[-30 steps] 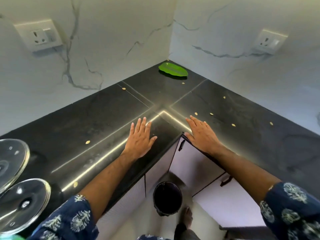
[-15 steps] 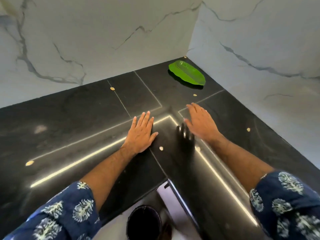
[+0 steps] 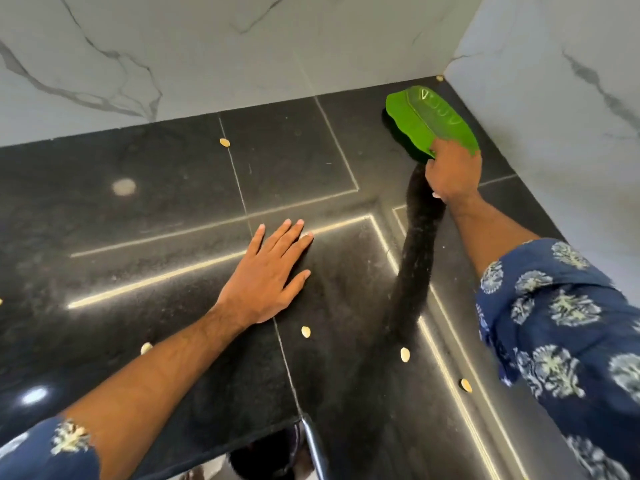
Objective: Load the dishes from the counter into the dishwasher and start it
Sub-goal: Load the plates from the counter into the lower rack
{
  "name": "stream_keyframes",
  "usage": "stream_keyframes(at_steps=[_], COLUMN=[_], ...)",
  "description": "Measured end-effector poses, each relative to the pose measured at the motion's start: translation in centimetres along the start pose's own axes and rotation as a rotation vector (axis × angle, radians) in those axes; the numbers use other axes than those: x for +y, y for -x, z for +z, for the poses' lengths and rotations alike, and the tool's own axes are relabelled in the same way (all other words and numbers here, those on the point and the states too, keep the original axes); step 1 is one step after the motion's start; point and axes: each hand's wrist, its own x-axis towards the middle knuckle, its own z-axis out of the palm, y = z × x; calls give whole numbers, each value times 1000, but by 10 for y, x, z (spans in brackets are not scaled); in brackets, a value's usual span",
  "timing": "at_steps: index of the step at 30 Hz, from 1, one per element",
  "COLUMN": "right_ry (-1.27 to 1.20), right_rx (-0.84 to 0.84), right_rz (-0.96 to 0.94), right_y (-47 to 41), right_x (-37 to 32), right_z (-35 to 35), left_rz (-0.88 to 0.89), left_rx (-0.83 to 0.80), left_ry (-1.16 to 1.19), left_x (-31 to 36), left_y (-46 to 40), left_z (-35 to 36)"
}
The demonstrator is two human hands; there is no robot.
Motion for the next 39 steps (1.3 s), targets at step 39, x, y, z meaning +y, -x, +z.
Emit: stream_keyframes(at_steps=[39], right_ry=[-109], right_rx=[155], right_rz=[737], right_y=[919], right_x=[-216], right_z=[-151], left_rz=[642], left_rx=[-1450], left_ry=[1016], left_x=[235], left_y=[317], left_z=[-54])
